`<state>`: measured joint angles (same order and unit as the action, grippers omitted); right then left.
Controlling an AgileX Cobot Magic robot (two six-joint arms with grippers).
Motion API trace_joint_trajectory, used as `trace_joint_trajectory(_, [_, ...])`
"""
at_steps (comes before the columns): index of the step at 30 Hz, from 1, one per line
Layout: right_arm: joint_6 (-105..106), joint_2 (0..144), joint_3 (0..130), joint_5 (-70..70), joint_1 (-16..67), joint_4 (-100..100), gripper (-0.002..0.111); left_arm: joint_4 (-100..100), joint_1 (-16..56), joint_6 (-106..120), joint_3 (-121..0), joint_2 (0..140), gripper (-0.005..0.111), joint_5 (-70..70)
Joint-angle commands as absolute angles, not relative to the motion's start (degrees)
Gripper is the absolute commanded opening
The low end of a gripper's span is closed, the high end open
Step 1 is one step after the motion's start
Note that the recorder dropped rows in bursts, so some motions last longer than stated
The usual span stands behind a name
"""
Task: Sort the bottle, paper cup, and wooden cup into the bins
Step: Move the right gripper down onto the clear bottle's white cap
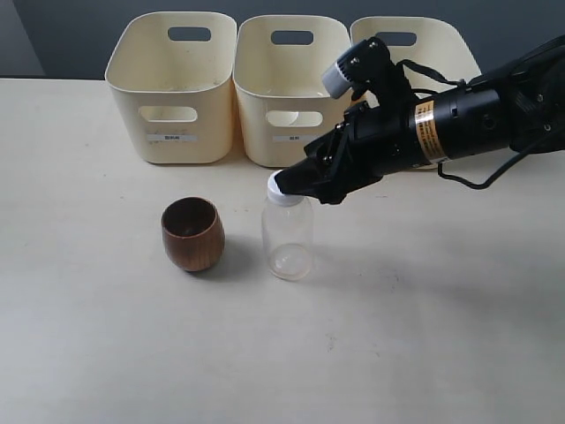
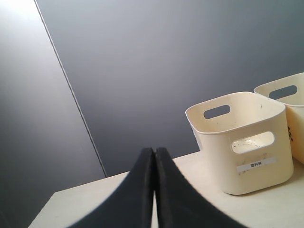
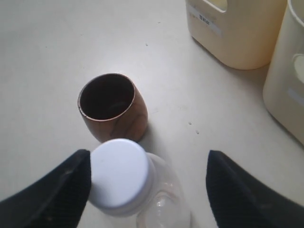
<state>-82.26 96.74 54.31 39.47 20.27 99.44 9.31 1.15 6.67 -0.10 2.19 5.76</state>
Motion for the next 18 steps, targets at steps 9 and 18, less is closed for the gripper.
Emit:
trace_joint_trajectory(9, [-79.5,96.8,54.9,37.8,20.1,99.9,0.065,9.3,1.2,6.5,0.0,2.1,0.000,6.1])
trace_joint_trajectory(18, [-79.4,96.8,57.6,37.9,20.1,99.8,0.065,9.3,1.2,6.5,0.0,2.1,0.000,6.1])
